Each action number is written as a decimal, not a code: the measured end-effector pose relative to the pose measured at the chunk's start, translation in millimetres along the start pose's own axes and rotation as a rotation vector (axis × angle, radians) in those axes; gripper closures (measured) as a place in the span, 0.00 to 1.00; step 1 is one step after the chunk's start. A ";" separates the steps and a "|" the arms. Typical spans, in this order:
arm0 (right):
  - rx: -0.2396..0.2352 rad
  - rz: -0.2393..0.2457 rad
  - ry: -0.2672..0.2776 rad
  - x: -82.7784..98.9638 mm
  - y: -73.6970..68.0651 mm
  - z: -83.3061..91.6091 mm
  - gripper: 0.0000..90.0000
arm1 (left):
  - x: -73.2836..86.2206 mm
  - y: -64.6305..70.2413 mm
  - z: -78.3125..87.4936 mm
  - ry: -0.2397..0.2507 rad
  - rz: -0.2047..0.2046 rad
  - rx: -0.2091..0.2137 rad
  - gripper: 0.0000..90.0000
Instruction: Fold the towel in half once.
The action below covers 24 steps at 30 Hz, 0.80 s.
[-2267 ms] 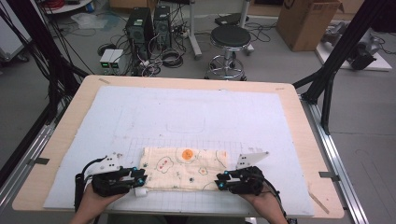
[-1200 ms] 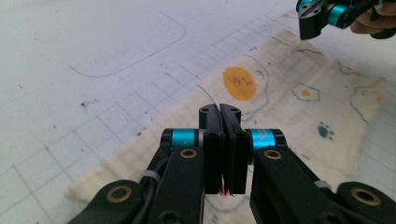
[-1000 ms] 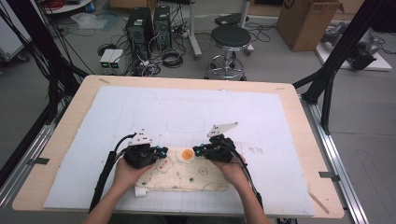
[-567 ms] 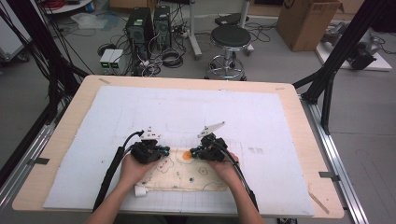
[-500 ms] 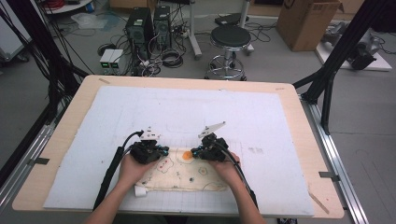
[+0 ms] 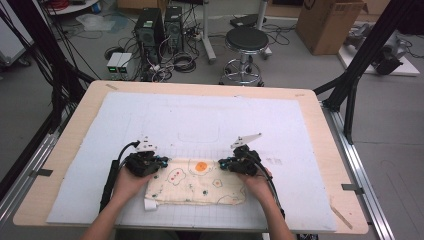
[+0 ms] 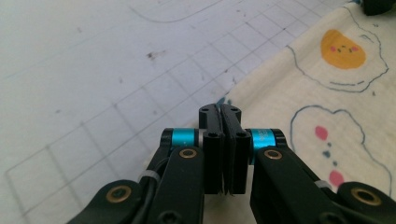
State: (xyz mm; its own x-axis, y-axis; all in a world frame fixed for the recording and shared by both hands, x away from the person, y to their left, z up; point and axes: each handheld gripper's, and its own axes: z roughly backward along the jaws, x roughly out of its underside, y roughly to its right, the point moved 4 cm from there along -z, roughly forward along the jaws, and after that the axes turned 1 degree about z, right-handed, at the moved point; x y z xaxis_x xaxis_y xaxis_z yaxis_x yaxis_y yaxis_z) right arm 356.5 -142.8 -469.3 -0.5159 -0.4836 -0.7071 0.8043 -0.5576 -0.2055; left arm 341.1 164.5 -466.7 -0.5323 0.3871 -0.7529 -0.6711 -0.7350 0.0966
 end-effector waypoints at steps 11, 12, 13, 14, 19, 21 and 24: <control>0.040 -0.040 0.022 22.0 19.5 27.2 0.97 | 12.3 -8.3 16.4 0.023 -0.003 -0.011 0.94; 0.039 -0.036 0.026 23.2 20.4 28.4 0.97 | 13.0 -8.4 17.2 0.023 -0.005 -0.012 0.94; 0.040 -0.042 0.030 24.8 20.4 30.1 0.97 | 13.4 -8.3 17.2 0.026 -0.003 -0.011 0.93; 0.042 -0.040 0.034 25.7 20.8 30.9 0.96 | 13.4 -8.2 17.2 0.026 -0.006 -0.011 0.93; 0.043 -0.019 0.042 24.7 18.3 29.9 0.89 | 13.3 -6.1 18.4 0.037 -0.030 -0.001 0.89; 0.040 -0.004 0.056 22.9 14.2 31.3 0.86 | 13.4 -4.7 21.1 0.052 -0.037 0.002 0.88; 0.033 0.006 0.087 19.4 10.6 34.5 0.82 | 13.3 -4.3 28.5 0.083 -0.028 0.023 0.84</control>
State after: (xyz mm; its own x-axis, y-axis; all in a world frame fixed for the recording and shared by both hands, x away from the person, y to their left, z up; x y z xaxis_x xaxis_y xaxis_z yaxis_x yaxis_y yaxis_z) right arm 344.9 -181.4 -461.8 -0.4824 -0.4271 -0.7648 0.7962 -0.5778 -0.1795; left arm 322.3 188.6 -458.6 -0.4691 0.3587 -0.8070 -0.6972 -0.7113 0.0891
